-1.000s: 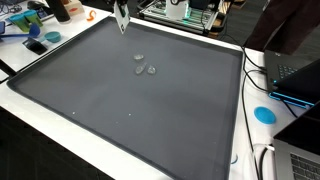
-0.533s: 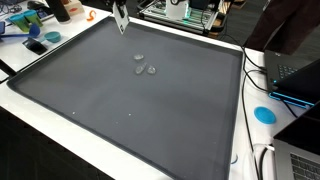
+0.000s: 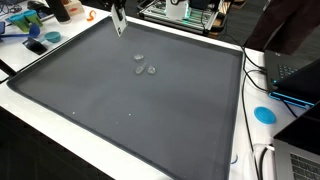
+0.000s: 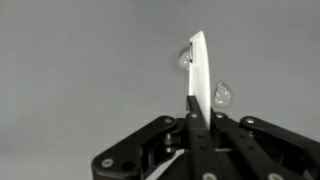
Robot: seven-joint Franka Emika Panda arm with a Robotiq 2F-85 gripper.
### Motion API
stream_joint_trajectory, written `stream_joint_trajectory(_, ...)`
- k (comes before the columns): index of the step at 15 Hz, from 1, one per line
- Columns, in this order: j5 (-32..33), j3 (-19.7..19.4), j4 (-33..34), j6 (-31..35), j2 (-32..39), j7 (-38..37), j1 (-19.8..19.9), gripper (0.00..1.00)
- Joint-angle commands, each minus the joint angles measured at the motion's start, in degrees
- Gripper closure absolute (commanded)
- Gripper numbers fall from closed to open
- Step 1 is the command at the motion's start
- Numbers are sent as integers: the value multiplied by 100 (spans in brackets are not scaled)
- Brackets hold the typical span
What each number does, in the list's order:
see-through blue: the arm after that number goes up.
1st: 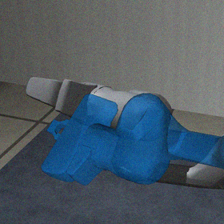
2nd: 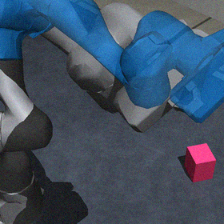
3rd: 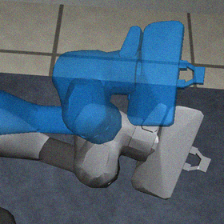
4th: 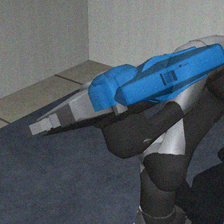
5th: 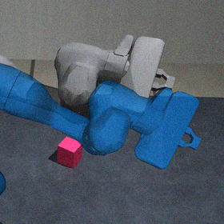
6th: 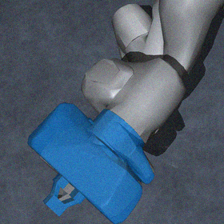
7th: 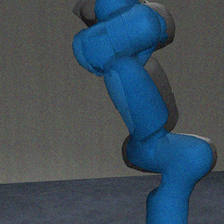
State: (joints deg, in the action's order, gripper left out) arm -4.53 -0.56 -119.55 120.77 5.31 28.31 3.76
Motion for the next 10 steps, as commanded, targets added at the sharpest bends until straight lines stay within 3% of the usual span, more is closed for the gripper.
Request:
stream_joint_trajectory(1,-15,10,-302,298,-142,33,-38,99)
stream_joint_trajectory(10,185,107,-263,320,-58,-18,-182,99)
